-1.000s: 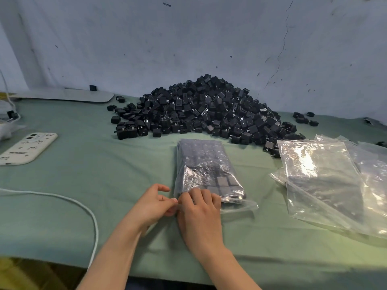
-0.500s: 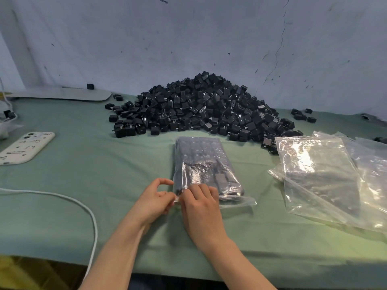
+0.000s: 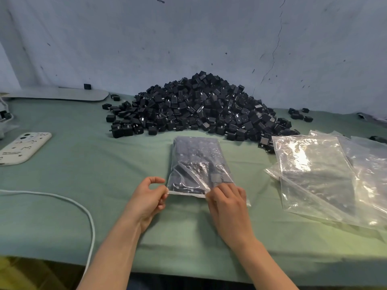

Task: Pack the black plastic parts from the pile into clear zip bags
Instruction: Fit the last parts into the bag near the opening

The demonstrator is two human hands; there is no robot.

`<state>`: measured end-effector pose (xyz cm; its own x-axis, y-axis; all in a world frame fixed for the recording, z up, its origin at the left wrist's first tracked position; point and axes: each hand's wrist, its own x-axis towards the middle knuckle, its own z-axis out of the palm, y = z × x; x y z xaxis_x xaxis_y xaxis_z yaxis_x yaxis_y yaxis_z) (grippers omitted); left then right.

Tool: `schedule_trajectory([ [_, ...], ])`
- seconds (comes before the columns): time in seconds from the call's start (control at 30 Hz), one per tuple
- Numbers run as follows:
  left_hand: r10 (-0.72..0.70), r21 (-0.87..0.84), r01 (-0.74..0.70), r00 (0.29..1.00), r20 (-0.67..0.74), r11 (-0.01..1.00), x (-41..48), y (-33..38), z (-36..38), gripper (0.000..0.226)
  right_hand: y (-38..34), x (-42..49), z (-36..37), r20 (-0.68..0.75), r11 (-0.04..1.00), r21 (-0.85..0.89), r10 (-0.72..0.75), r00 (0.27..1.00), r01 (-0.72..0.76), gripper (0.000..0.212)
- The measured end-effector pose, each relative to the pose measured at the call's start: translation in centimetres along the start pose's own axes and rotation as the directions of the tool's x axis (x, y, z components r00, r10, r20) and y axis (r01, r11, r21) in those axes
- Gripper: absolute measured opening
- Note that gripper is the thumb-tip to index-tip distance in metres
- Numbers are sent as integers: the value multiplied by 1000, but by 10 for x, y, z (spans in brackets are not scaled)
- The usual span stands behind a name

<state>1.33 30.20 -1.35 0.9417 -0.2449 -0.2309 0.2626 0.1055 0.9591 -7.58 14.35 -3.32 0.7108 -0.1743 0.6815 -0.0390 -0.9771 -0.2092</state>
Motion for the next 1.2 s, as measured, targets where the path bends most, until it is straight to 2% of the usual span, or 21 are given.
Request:
schedule_trajectory([
  [0.1, 34, 139, -33, 999, -1, 990, 0, -3, -4, 20, -3, -4, -1, 16, 1000, -14, 28, 999, -27, 22],
  [0.17, 20, 174, -23, 1000, 19, 984, -3, -3, -5, 13, -10, -6, 0, 27, 1000, -28, 12, 1000, -11, 20],
  [0.27, -23, 150, 12, 997, 73, 989, -7, -4, -3, 19, -23, -4, 6, 42, 999, -34, -38, 998, 39, 17],
  [0.43, 5, 181, -15, 999, 54, 983, -8, -5, 4, 34, -38, 0, 14, 73, 994, -38, -100, 992, 103, 20],
  [0.53, 20, 184, -25, 999, 29, 983, -8, -4, 7, 34, -41, 4, 16, 61, 994, -52, -98, 993, 101, 24],
  [0.7, -34, 100, 34, 999, -4, 994, -6, -3, 8, 32, -41, 7, 20, 15, 992, -27, -121, 993, 121, 28],
  [0.9, -84, 45, 82, 996, 34, 996, -5, -1, 6, 33, -41, 6, 22, 27, 991, -17, -133, 991, 133, 21],
  [1.2, -99, 122, 89, 992, 76, 989, -6, 1, -5, 29, -42, 8, 26, 11, 982, -46, -183, 983, 183, 26],
])
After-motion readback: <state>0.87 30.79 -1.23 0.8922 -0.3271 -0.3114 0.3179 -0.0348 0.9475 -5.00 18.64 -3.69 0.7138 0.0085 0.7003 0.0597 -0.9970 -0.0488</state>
